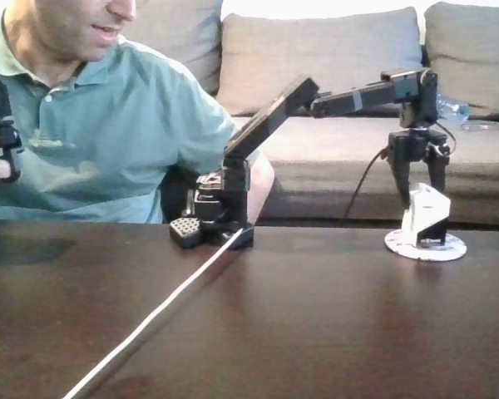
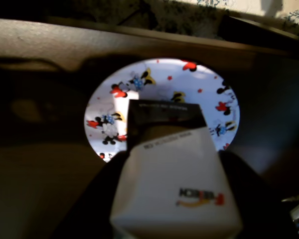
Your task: Grasp a servo box and put it on the zirlivani.
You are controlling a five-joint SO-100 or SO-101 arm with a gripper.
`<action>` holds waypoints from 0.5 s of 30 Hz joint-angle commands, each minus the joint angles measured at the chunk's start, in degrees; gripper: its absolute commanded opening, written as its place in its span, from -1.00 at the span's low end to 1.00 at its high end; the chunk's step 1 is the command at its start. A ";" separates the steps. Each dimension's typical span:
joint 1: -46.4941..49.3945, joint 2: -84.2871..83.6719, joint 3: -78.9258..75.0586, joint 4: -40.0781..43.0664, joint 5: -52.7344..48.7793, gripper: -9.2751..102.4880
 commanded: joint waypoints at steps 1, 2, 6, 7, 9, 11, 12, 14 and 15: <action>0.44 0.53 -1.23 3.96 0.09 -0.44; 0.53 0.79 -0.53 3.96 0.09 -0.39; 0.53 1.23 2.64 3.96 -0.97 -0.26; 0.53 1.23 3.34 3.96 -2.29 -0.24; 0.44 1.32 4.75 3.96 -4.04 -0.22; 0.53 1.41 4.57 3.96 -3.60 -0.22; 0.53 1.49 4.39 3.96 -3.69 -0.21; 0.53 2.46 2.99 3.96 -3.96 -0.21; 0.53 3.16 2.29 3.96 -4.13 -0.21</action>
